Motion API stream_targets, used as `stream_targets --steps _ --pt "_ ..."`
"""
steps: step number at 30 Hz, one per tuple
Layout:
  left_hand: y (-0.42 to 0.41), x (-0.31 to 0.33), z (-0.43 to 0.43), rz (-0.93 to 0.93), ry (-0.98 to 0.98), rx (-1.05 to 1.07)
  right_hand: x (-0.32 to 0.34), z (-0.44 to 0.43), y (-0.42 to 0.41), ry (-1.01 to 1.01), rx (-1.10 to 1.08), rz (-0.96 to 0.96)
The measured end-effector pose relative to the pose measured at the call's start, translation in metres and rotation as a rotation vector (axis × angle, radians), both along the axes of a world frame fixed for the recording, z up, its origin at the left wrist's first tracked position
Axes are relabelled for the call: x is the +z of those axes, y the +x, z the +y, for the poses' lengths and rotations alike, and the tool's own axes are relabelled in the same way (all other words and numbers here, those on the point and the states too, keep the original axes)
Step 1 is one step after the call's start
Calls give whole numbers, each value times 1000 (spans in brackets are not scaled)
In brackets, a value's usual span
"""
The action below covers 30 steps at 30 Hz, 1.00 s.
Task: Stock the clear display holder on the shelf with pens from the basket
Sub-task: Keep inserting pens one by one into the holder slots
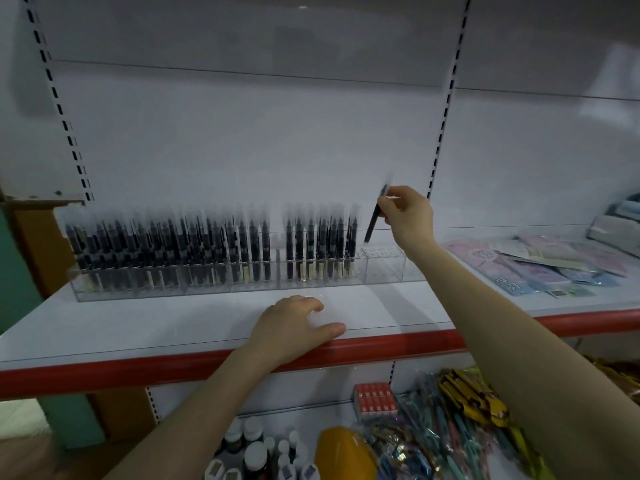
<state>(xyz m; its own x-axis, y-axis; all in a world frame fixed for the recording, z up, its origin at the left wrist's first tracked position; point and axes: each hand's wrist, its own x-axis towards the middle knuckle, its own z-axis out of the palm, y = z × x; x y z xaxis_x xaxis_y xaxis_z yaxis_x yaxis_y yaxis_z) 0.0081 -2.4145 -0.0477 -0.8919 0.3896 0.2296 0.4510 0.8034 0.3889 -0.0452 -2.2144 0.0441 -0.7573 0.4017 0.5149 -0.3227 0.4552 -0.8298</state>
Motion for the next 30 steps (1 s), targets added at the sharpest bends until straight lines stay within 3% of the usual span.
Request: stream_targets --steps 30 --pt "2 2 -2 24 13 -23 -25 0 -30 132 171 -240"
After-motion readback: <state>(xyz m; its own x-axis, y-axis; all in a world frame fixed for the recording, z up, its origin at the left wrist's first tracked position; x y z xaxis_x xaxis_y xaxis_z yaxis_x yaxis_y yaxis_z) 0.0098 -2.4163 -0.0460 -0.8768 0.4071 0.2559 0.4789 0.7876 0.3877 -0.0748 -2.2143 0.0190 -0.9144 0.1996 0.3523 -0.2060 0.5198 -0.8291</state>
